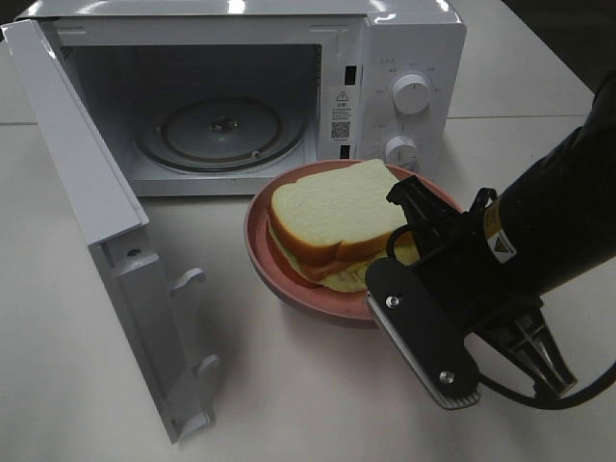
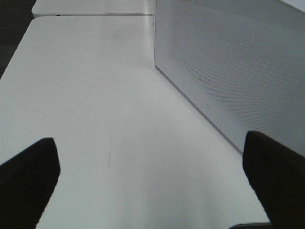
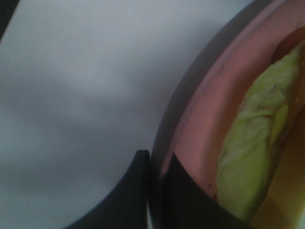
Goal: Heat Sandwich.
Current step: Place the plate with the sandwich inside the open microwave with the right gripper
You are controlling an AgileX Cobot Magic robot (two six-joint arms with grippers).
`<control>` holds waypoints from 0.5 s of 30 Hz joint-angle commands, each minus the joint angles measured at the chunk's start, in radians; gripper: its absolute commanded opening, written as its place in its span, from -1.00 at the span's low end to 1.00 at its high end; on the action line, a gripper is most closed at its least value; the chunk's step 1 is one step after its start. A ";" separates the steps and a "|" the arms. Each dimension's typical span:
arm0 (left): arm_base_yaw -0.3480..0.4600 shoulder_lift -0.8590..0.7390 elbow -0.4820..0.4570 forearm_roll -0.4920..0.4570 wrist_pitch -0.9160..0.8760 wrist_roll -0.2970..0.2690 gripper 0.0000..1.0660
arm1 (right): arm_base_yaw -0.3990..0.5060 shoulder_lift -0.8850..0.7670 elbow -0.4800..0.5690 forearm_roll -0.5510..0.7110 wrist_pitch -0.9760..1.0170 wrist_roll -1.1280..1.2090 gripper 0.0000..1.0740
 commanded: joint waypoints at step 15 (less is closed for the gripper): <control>0.002 -0.029 0.003 -0.002 -0.003 -0.009 0.90 | -0.113 -0.006 -0.002 0.200 -0.036 -0.447 -1.00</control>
